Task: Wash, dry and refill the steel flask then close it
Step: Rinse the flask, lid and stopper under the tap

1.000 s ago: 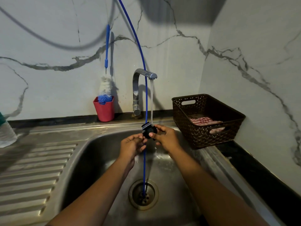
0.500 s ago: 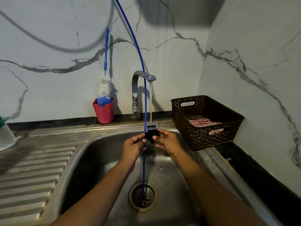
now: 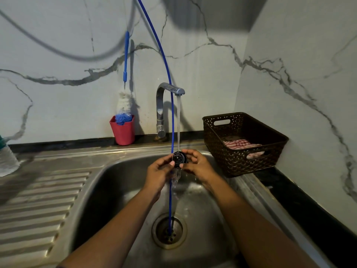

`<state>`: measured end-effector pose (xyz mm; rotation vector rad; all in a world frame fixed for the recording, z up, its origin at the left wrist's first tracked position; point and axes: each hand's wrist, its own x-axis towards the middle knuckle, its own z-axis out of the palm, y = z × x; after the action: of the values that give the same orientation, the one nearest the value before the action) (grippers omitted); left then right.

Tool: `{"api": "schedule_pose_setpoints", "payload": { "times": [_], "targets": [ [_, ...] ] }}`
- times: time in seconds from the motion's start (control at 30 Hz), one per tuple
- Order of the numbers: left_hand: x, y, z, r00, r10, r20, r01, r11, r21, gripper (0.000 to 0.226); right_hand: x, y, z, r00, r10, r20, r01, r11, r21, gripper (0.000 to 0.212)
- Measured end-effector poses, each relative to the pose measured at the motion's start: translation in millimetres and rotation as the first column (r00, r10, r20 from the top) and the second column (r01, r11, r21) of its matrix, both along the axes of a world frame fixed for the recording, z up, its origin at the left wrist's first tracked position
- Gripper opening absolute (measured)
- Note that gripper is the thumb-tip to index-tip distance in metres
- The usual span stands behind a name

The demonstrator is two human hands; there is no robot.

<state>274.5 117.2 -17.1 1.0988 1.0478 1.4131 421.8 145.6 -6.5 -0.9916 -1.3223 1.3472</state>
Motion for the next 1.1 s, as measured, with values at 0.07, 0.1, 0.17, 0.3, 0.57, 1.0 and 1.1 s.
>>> {"api": "schedule_pose_setpoints", "payload": {
  "times": [0.07,0.1,0.17,0.3,0.57,1.0,1.1],
  "targets": [
    [0,2,-2,0.997,0.016,-0.074,-0.013,0.999,0.045,0.032,0,0,-1,1.0,0.003,-0.027,-0.003,1.0,-0.021,0.044],
    [0,3,-4,0.992,0.036,-0.124,-0.026,0.997,0.079,0.033,0,0,-2,0.999,-0.003,-0.037,0.001,0.999,-0.033,0.043],
    [1,5,-4,0.985,0.072,-0.158,-0.052,0.991,0.126,0.03,2,0,-2,0.998,-0.007,-0.07,0.003,0.999,-0.053,0.042],
    [4,5,2,0.987,0.147,0.057,-0.148,0.989,0.008,0.01,0,-2,3,0.999,0.002,-0.048,0.001,0.999,0.048,0.049],
    [-21,-9,35,0.968,-0.148,0.204,0.197,0.949,-0.246,0.034,-6,-11,32,0.987,0.114,0.112,-0.138,0.961,0.239,0.059],
    [-72,-68,93,0.913,-0.087,-0.398,0.075,0.996,-0.045,0.043,-35,-60,95,0.875,0.166,0.455,-0.234,0.967,0.097,0.057],
    [-78,-81,125,0.914,-0.056,-0.403,0.094,0.993,0.075,0.042,-36,-76,129,0.904,0.185,0.384,-0.263,0.951,0.161,0.058]
  ]
}}
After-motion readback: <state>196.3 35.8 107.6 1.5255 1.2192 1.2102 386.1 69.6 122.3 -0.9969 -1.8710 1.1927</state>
